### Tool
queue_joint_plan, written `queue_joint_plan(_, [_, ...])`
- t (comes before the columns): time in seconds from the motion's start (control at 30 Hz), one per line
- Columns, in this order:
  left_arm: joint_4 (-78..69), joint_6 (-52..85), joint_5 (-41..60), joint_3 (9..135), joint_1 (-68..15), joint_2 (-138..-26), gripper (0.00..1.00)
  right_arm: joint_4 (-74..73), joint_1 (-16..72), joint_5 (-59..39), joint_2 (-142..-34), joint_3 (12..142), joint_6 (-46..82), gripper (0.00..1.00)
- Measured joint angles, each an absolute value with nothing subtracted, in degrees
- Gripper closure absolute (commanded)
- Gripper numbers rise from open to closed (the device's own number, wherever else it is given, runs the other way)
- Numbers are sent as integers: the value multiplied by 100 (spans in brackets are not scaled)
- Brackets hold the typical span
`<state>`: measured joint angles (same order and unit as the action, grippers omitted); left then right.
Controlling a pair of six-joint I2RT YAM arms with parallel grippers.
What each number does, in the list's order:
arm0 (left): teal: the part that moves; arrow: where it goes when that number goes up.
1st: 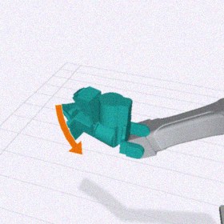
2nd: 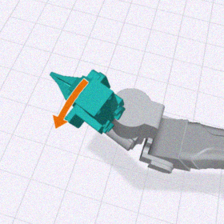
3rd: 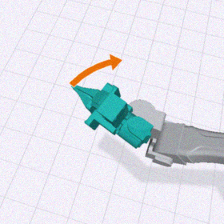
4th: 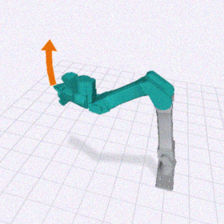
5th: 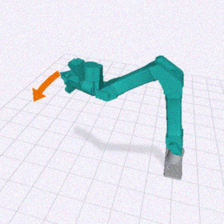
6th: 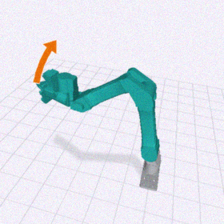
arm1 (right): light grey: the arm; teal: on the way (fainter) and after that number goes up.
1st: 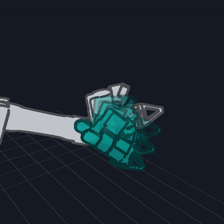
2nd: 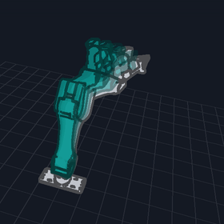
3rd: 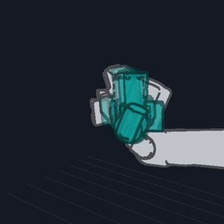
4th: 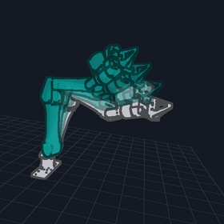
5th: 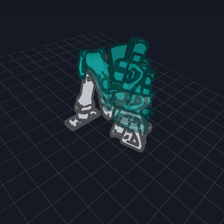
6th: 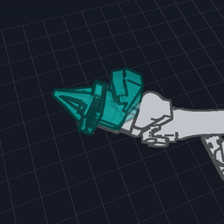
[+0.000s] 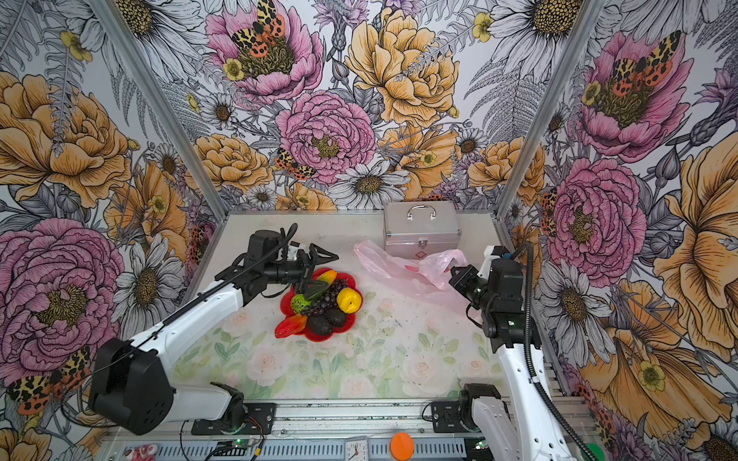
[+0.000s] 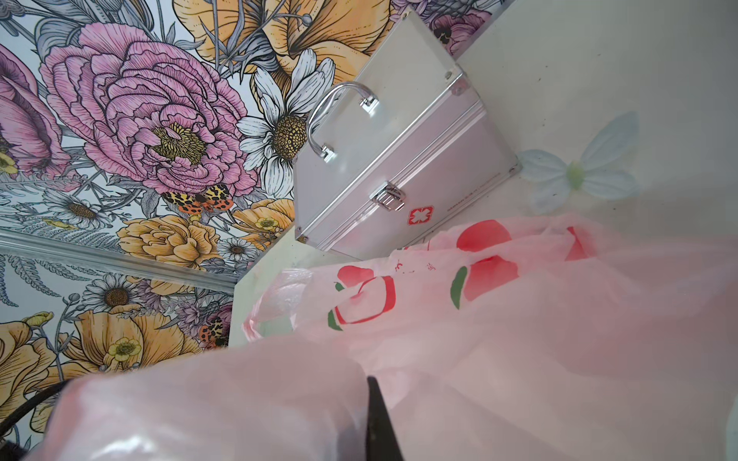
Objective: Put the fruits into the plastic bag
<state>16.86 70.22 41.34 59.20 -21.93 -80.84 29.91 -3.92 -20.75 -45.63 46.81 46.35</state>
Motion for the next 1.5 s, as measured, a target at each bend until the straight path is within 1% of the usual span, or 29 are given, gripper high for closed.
queue_joint_plan(0.13, [1378, 7017, 4139, 6549, -2311, -9078, 2, 2974, -357, -2073, -4370, 4571, 4744, 100])
queue_joint_plan(0.27, [1249, 7013, 4156, 7155, -2364, -9782, 9, 2971, -355, -2073, -4254, 4523, 4803, 100])
queue_joint_plan(0.33, [1162, 7008, 4156, 7417, -2399, -10082, 15, 2971, -355, -2073, -4241, 4519, 4812, 100])
queue_joint_plan(0.47, [1041, 7000, 4154, 7697, -2532, -10534, 24, 2969, -355, -2075, -4239, 4519, 4823, 100])
queue_joint_plan(0.53, [1031, 6997, 4152, 7776, -2578, -10722, 27, 2971, -355, -2075, -4239, 4519, 4821, 100])
queue_joint_plan(0.57, [1026, 7000, 4152, 7841, -2604, -10851, 30, 2969, -355, -2075, -4239, 4519, 4821, 100])
queue_joint_plan(0.6, [1024, 7017, 4152, 7902, -2628, -10949, 39, 2971, -355, -2075, -4239, 4519, 4821, 100])
queue_joint_plan(0.67, [1009, 7013, 4141, 8042, -2685, -11150, 49, 2969, -355, -2078, -4241, 4519, 4821, 100])
queue_joint_plan(0.7, [1011, 6991, 4141, 8095, -2709, -11222, 62, 2969, -355, -2078, -4246, 4519, 4821, 100])
queue_joint_plan(0.77, [1017, 7032, 4132, 8173, -2742, -11303, 83, 2969, -355, -2080, -4248, 4519, 4823, 100])
queue_joint_plan(0.83, [1020, 7039, 4125, 8208, -2764, -11316, 99, 2971, -355, -2080, -4248, 4519, 4821, 100])
queue_joint_plan(0.9, [1024, 6982, 4128, 8256, -2768, -11316, 100, 2976, -355, -2078, -4248, 4519, 4816, 100])
queue_joint_plan(0.93, [1022, 6973, 4121, 8270, -2768, -11316, 100, 2982, -355, -2078, -4248, 4519, 4807, 97])
queue_joint_plan(1.0, [1046, 6925, 4115, 8307, -2768, -11316, 100, 3092, -355, -2073, -4250, 4523, 4753, 65])
queue_joint_plan(1.03, [1100, 6893, 4106, 8342, -2768, -11316, 100, 3223, -355, -2075, -4274, 4552, 4678, 56])
queue_joint_plan(1.1, [1256, 6794, 4088, 8455, -2768, -11316, 100, 3693, -355, -2060, -4416, 4766, 4414, 47])
queue_joint_plan(1.17, [1420, 6654, 4064, 8628, -2768, -11316, 100, 4355, -355, -1990, -4652, 5181, 4082, 43])
queue_joint_plan(1.3, [1809, 6333, 4018, 9124, -2768, -11316, 100, 5561, -331, -1802, -4880, 5944, 3347, 38])
queue_joint_plan(1.5, [2443, 5826, 4021, 9924, -2768, -11340, 100, 7004, -156, -1424, -4989, 6665, 2309, 32])
